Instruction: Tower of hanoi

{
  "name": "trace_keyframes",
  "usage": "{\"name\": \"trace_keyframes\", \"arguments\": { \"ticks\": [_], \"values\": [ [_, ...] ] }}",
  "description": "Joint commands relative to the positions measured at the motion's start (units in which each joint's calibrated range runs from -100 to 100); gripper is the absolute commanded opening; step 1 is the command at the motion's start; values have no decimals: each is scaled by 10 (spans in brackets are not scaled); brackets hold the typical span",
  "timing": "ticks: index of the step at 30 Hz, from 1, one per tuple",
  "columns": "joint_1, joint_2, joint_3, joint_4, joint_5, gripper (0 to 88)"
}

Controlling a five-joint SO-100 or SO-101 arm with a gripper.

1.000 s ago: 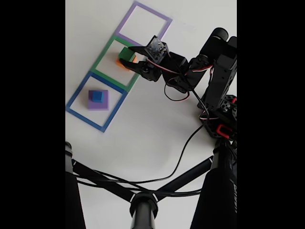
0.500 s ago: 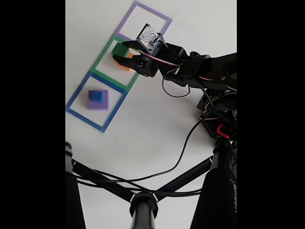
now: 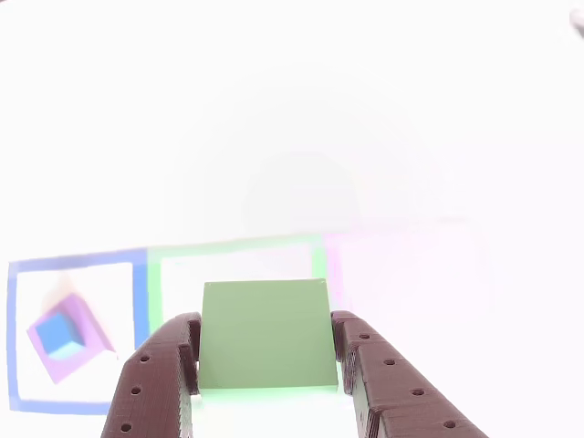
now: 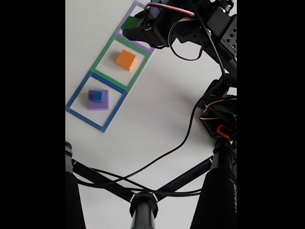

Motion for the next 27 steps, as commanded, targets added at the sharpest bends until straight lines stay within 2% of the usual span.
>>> {"name": "trace_keyframes", "arguments": {
  "ticks": [1, 11, 18, 22, 27],
  "values": [
    [25, 11, -154, 122, 0, 73],
    [83, 31, -287, 250, 0, 71],
    [157, 30, -272, 250, 0, 70],
    [199, 9, -170, 184, 0, 65],
    [230, -58, 72, -11, 0, 68]
  ]
}}
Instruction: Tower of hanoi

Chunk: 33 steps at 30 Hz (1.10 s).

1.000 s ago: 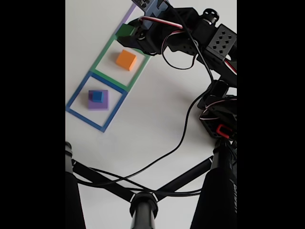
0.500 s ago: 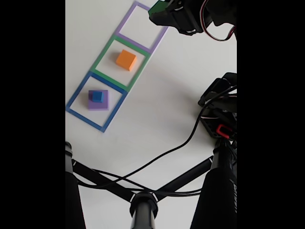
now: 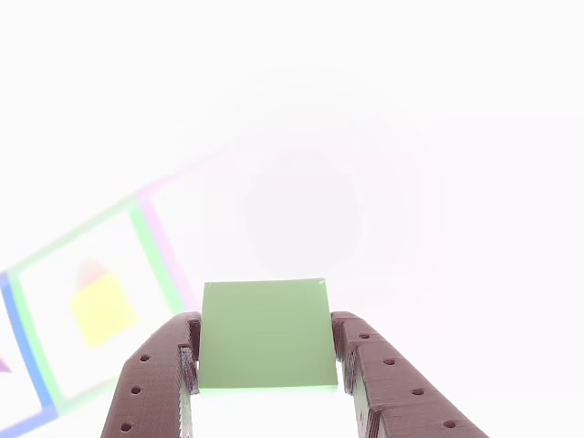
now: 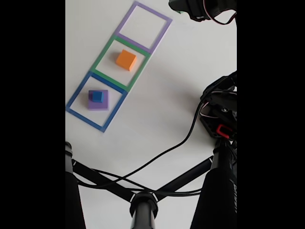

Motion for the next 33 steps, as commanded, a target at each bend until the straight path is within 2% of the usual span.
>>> {"name": "trace_keyframes", "arguments": {
  "ticks": [1, 6, 9, 18, 23, 33],
  "values": [
    [25, -66, 210, -192, 0, 69],
    [25, -89, 448, -445, 0, 70],
    [19, -61, 587, -659, 0, 71],
    [-20, 133, 706, -1021, 0, 71],
    [-34, 268, 690, -1160, 0, 71],
    [-31, 478, 618, -1325, 0, 70]
  ]
}}
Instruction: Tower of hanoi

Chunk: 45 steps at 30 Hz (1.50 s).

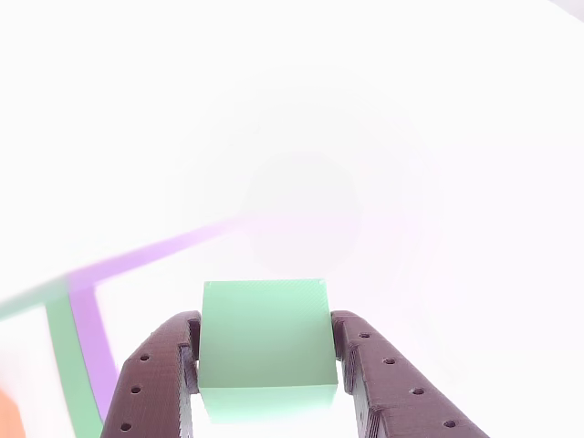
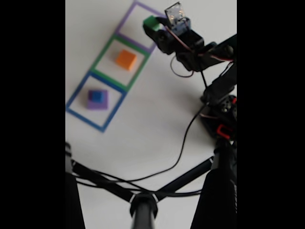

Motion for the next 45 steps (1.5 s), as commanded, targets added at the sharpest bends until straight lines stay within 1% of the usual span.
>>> {"name": "trace_keyframes", "arguments": {
  "ticks": [1, 21, 29, 34, 40, 45],
  "values": [
    [-1, 58, -41, -75, 0, 70],
    [-7, 220, -98, -194, 0, 69],
    [-5, 263, -128, -205, 0, 86],
    [-1, 276, -138, -207, 0, 123],
    [-1, 265, -129, -205, 0, 235],
    [2, 221, -102, -183, 0, 271]
  ]
}}
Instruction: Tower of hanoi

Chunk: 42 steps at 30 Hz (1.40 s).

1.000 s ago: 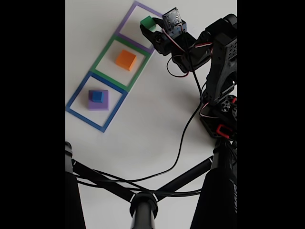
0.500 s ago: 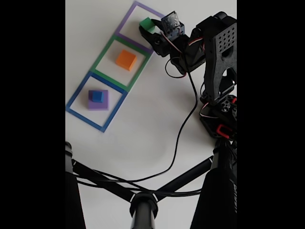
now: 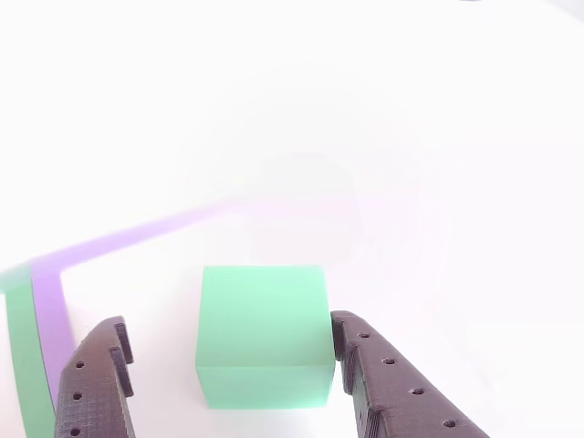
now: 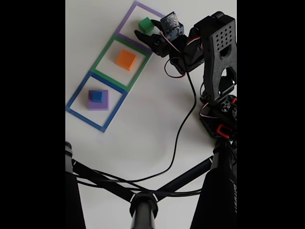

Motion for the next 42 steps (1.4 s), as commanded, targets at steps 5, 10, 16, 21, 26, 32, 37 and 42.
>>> {"name": "trace_keyframes", "arguments": {
  "ticks": [5, 10, 16, 21, 26, 32, 37, 42],
  "values": [
    [5, -193, 69, 108, 0, 282],
    [12, -419, 80, 369, 0, 227],
    [-6, -648, -17, 769, 0, 54],
    [-44, -733, -155, 1053, 0, 1],
    [-107, -745, -350, 1310, 0, 1],
    [-188, -731, -565, 1525, 0, 1],
    [-258, -707, -729, 1646, 0, 1],
    [-326, -708, -738, 1646, 0, 1]
  ]
}}
